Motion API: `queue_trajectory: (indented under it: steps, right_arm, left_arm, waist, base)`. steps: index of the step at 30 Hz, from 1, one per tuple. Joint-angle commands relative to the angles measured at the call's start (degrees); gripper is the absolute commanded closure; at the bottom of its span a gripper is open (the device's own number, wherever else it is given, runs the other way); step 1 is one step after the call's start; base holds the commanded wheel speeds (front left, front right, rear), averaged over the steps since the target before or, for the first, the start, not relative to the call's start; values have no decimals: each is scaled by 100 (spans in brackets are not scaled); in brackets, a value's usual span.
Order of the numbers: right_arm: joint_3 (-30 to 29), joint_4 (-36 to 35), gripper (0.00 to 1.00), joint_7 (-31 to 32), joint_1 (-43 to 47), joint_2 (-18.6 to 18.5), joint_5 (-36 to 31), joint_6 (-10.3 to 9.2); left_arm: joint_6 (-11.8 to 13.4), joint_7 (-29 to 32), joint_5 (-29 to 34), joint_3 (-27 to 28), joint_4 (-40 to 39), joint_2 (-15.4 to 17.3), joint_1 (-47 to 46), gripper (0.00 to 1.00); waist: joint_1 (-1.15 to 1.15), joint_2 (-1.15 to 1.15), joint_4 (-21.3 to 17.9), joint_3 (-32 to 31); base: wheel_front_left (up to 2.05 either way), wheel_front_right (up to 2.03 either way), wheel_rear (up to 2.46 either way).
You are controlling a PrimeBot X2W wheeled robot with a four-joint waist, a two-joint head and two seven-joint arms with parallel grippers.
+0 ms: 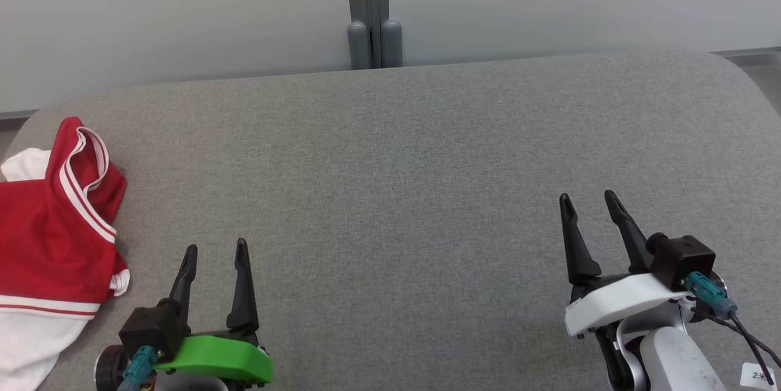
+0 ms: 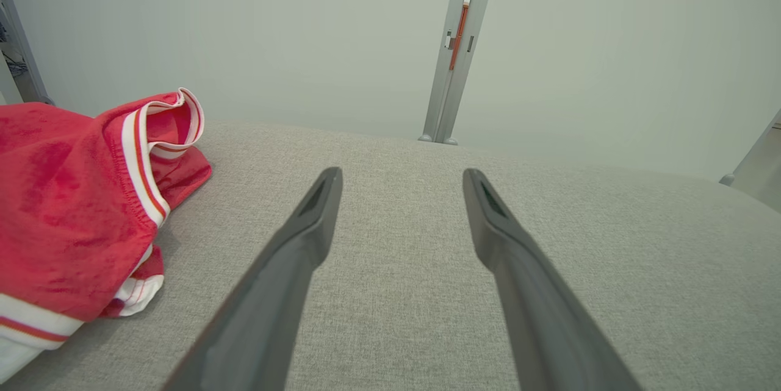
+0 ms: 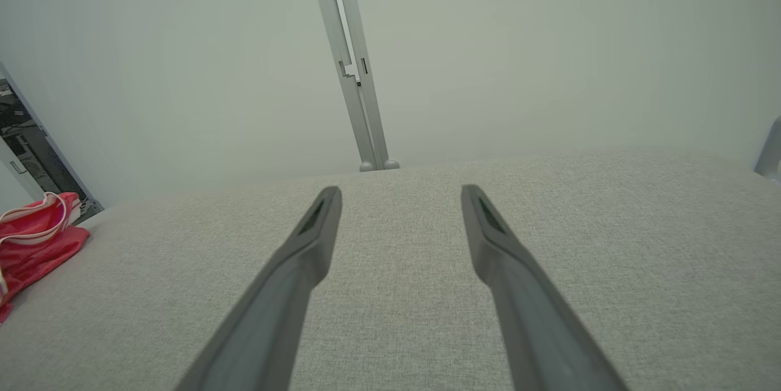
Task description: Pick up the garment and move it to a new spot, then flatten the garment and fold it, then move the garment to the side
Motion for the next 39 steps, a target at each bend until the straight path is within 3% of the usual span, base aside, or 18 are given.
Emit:
queue_trajectory:
  steps: [1,17,33,39]
  right_arm:
    - [16,-44,0,-53,-56,-26,-135,2]
    - [77,-67,0,-218,-89,-30,-680,1]
    - [78,-81,0,-209,21,-28,-555,1]
    - [14,-101,0,-208,106,-26,-644,1]
  left_arm:
    - [29,-49,156,-12,-39,41,43,0]
    - [60,-216,546,5,-87,46,90,0]
    - [129,-198,148,11,-183,45,144,0]
    - [130,-198,142,-32,-155,45,89,0]
  waist:
    - [0,0,0,3]
    - [0,0,-9,34]
    - [0,0,20,-1]
    - [0,0,283,-11]
  base:
    - [0,0,0]
    - [0,0,0]
    - [0,0,0]
    - [0,0,0]
